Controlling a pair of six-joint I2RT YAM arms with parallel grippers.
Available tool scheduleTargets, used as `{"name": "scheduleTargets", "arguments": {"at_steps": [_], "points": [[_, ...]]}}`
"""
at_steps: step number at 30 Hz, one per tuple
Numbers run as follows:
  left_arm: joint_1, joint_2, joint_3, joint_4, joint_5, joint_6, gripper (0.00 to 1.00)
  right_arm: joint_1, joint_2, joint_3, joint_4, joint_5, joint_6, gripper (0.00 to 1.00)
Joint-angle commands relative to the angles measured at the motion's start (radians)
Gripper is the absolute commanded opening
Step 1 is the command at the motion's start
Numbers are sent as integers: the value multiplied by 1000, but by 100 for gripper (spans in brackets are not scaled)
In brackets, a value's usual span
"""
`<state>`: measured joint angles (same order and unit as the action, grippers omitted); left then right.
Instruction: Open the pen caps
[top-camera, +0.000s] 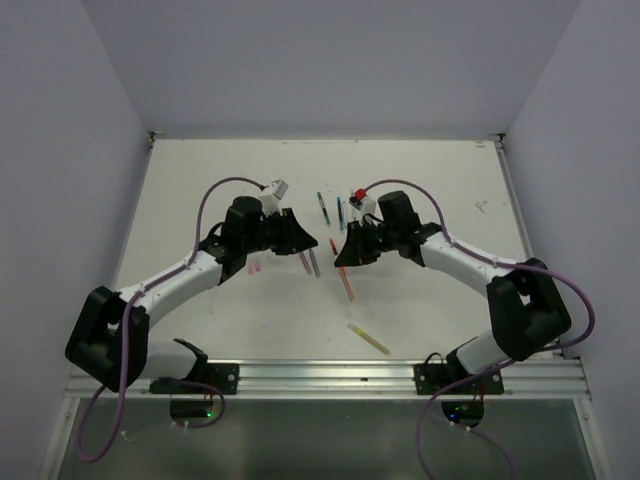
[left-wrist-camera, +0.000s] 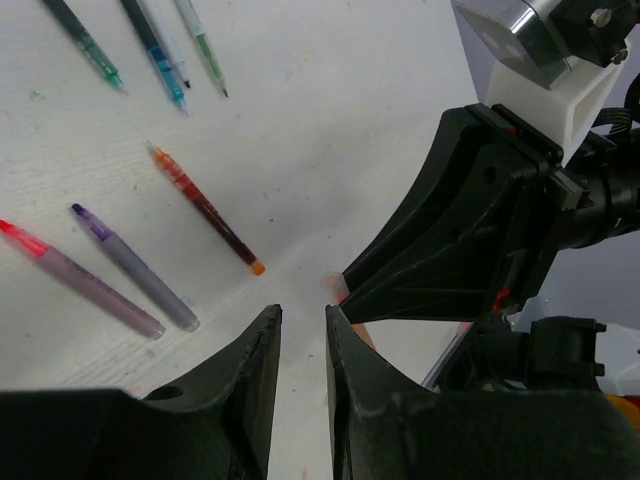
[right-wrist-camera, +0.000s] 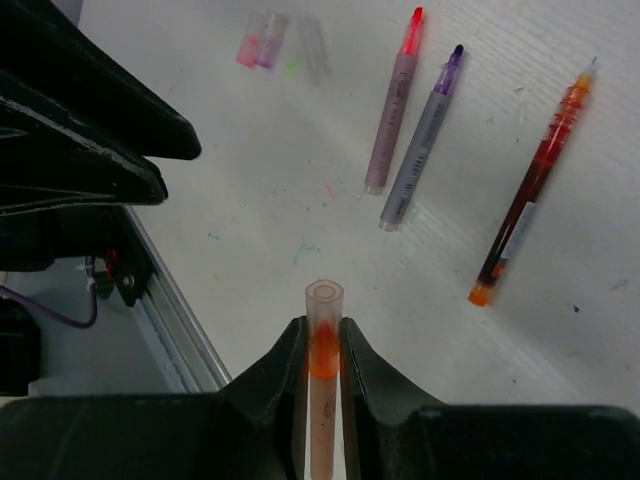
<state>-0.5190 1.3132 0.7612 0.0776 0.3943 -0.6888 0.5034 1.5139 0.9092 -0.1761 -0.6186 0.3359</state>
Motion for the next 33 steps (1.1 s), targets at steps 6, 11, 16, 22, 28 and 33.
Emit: {"name": "scheduleTargets", "arguments": {"at_steps": [6,11,16,22,28,33], "points": [[22,47,-34,206,212,-146,32,61,-23,-27,148,-56,2,0],[31,67,-36,195,219,-181,36,90,-43,-27,170,-11,14,0],[57,35,-80,137,132,-155,33,90,-21,22,55,242,63,0],[85,-98,-163,134,44,-26,31,90,43,94,-16,355,150,0],[85,-95,-270,322,205,-34,34,92,92,137,78,319,273,0],[83,-43,-315,482,264,-84,57,95,111,163,161,286,357,0]]}}
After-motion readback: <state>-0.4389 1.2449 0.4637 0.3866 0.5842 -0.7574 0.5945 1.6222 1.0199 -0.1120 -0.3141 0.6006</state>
